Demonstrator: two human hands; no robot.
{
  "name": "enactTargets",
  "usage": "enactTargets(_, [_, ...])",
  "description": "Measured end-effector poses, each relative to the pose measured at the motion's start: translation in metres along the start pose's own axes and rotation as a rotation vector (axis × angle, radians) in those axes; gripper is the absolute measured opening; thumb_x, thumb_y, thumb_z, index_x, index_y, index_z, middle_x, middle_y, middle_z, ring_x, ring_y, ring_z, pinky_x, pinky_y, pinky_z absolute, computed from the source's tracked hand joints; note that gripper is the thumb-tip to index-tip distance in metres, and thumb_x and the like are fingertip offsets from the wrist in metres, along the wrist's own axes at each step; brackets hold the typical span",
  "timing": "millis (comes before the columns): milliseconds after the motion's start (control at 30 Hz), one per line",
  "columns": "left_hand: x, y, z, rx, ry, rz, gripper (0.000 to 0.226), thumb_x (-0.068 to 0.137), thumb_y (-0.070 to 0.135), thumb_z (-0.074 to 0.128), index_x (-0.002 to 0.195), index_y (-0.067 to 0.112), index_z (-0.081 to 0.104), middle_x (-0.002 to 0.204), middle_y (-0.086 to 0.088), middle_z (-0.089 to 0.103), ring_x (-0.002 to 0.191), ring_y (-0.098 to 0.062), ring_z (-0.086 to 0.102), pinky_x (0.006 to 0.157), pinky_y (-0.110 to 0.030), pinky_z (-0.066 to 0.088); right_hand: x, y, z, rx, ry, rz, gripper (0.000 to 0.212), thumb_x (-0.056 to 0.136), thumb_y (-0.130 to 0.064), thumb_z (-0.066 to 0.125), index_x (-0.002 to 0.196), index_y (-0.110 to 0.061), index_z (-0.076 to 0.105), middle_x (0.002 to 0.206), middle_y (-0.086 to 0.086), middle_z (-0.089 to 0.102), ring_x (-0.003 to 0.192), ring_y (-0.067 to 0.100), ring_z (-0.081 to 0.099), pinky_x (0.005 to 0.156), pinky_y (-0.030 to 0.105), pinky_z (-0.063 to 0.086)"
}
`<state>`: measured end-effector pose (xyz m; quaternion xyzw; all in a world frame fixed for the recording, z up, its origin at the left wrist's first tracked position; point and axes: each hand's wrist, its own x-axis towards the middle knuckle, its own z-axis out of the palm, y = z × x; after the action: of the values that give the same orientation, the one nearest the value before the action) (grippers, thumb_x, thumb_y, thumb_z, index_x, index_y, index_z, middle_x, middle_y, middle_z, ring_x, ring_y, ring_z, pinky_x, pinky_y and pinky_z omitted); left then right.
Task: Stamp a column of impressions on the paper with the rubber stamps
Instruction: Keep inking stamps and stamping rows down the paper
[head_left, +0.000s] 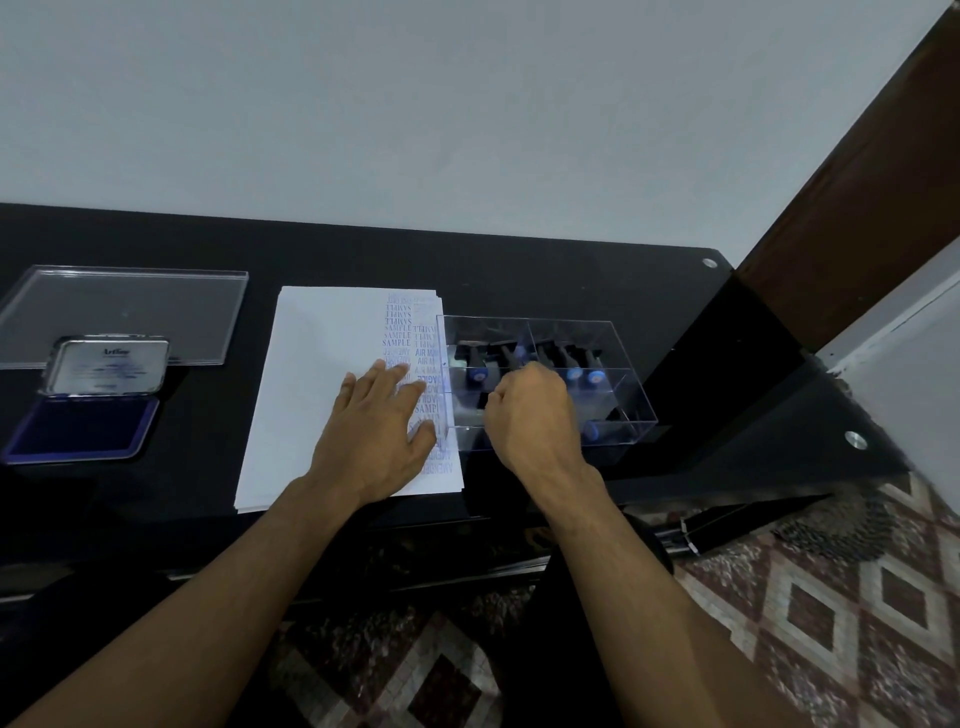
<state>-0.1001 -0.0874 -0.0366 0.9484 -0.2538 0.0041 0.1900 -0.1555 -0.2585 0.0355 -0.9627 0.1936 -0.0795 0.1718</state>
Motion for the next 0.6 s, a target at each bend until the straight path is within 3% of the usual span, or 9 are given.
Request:
enactTargets(100, [0.002,0.005,-0.007,-0.081,0.032,-0.028,0.055,0.101,0.048,0.049,0.149,0.022,0.044,0.161,-0.004,0.035,0.150,-0.025,0.027,0.124,-0.042,0.011,-0.005,0.007,-0.003,0.008,0.127,-0.118,0.041,0.089,-0.010,0.051,0.051,-0.018,0.036,0.068,0.005,0.050,0.072,0.022,0.053,0.056,0.028,0.038])
enactTargets(233, [0.004,0.024,-0.022,-0.189,0.133,0.007,0.050,0.100,0.039,0.048,0.145,0.017,0.051,0.156,-0.007,0.043,0.144,-0.026,0.038,0.120,-0.044,0.027,-0.006,0.022,-0.013,0.016,0.190,-0.139,0.021,0.092,-0.019,0.055,0.074,-0.014,0.066,0.086,0.002,0.058,0.084,0.017,0.054,0.068,0.030,0.051])
enactTargets(333, [0.007,0.043,-0.031,-0.240,0.202,0.071,0.054,0.095,0.039,0.043,0.140,0.012,0.057,0.149,-0.009,0.051,0.139,-0.028,0.044,0.114,-0.045,0.037,-0.005,0.037,-0.021,0.001,0.186,-0.107,0.023,0.090,-0.018,0.055,0.068,-0.017,0.062,0.078,0.002,0.058,0.073,0.019,0.057,0.062,0.030,0.053])
enactTargets(433, [0.012,0.059,-0.032,-0.235,0.216,0.144,0.051,0.095,0.037,0.046,0.137,0.010,0.059,0.143,-0.009,0.056,0.134,-0.028,0.048,0.108,-0.042,0.042,-0.006,0.054,-0.035,-0.053,0.154,-0.040,0.031,0.086,-0.013,0.055,0.056,-0.016,0.049,0.073,0.001,0.050,0.067,0.020,0.051,0.054,0.029,0.042])
enactTargets(600, [0.022,0.084,-0.023,-0.117,0.131,0.228,0.049,0.096,0.036,0.050,0.140,0.014,0.055,0.141,-0.007,0.054,0.138,-0.029,0.042,0.116,-0.044,0.036,-0.004,0.083,-0.051,-0.214,-0.041,-0.011,0.028,0.090,-0.028,0.050,0.066,-0.014,0.057,0.073,0.001,0.049,0.070,0.023,0.047,0.068,0.032,0.035])
